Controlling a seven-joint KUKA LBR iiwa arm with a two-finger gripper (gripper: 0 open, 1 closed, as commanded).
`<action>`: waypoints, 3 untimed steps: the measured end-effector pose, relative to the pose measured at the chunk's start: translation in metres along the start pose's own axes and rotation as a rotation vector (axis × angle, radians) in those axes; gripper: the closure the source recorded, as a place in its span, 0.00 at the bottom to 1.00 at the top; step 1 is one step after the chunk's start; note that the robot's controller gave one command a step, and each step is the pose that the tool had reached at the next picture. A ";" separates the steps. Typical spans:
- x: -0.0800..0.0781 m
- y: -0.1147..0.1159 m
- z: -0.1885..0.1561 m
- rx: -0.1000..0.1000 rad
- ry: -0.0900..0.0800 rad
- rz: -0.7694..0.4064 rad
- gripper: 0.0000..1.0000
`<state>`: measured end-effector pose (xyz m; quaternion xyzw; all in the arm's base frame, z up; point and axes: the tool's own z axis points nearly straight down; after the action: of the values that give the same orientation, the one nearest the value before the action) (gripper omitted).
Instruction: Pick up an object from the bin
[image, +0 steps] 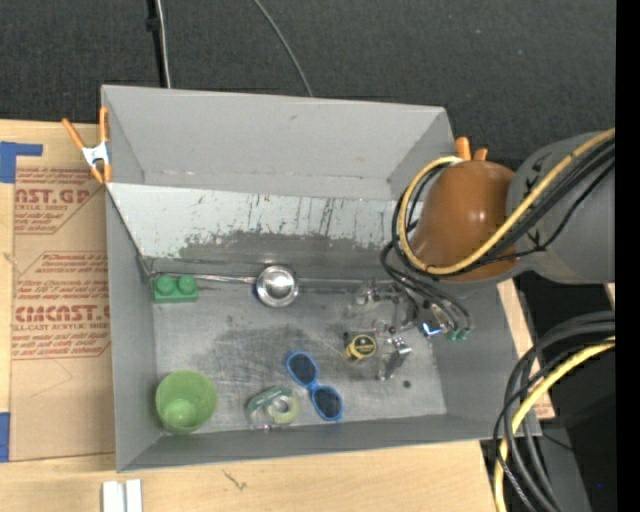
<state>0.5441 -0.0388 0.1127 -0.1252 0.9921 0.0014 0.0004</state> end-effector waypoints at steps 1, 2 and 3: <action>-0.003 -0.012 0.039 0.004 -0.008 -0.157 0.00; -0.004 -0.012 0.036 0.003 -0.002 -0.157 0.00; -0.008 -0.011 0.034 0.006 -0.018 -0.156 1.00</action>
Offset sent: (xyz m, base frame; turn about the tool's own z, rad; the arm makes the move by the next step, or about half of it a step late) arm 0.0022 -0.0125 -0.0427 -0.1574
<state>0.5551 -0.0476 0.0787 -0.2022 0.9793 -0.0004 0.0100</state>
